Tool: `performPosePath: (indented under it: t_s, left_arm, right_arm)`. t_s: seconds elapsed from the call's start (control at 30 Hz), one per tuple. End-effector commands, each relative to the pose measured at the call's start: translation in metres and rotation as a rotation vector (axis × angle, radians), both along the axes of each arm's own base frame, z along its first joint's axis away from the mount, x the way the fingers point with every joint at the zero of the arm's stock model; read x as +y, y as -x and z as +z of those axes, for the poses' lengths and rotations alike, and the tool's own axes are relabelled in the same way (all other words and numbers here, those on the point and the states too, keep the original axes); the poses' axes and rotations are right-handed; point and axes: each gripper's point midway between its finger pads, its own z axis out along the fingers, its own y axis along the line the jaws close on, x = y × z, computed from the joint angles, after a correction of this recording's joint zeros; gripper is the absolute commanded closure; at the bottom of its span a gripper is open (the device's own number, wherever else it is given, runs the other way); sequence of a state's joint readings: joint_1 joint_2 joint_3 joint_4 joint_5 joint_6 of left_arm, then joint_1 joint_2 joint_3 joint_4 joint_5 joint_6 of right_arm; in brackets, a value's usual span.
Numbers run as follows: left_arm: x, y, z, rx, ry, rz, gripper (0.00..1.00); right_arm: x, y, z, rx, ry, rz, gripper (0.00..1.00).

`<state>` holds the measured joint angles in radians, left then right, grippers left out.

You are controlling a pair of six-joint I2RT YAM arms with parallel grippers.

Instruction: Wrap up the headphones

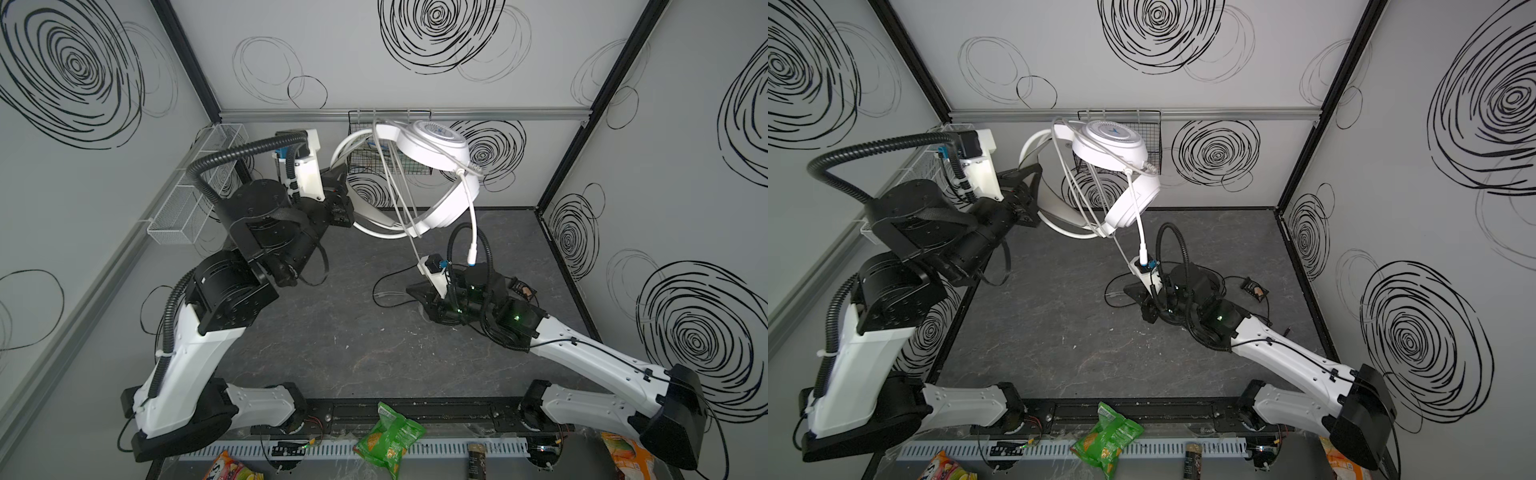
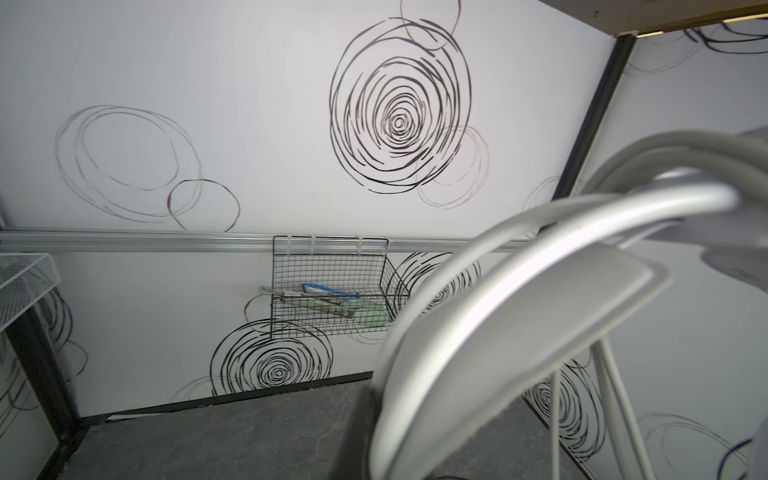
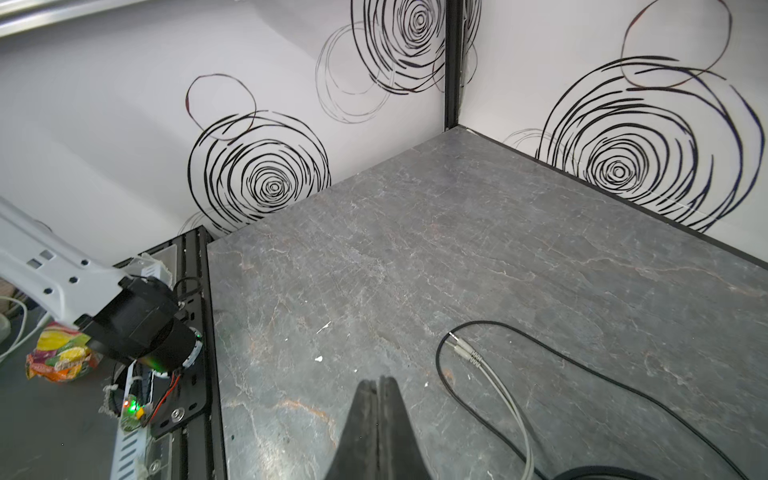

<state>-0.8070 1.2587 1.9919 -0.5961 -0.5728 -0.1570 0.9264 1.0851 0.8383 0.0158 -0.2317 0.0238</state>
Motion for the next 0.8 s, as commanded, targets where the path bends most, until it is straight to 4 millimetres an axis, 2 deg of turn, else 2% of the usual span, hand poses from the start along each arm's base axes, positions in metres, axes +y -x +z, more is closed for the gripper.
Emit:
performPosePath:
  t_s: [0.0,0.1,0.27,0.47,0.63,0.77]
  left_arm:
    - [0.032,-0.005,0.020,-0.089,0.125,0.161,1.00]
    - [0.041,-0.017,0.002,-0.084,0.094,0.235,1.00]
    - [0.057,-0.048,-0.036,-0.018,0.033,0.307,1.00]
    - [0.066,-0.070,-0.072,0.029,-0.086,0.376,1.00]
    - [0.060,-0.081,-0.097,0.081,-0.197,0.377,1.00]
    - [0.061,-0.084,-0.119,0.120,-0.289,0.397,1.00]
  right_arm:
    - [-0.003,0.020,-0.010,-0.027,0.092,-0.011,0.99]
    - [-0.004,0.034,-0.006,-0.051,0.119,-0.012,1.00]
    - [-0.006,0.049,0.014,-0.118,0.162,-0.007,1.00]
    - [0.007,0.066,0.032,-0.248,0.281,0.030,1.00]
    - [0.016,0.062,0.040,-0.362,0.424,0.022,1.00]
    - [0.013,0.049,0.062,-0.464,0.502,-0.036,1.00]
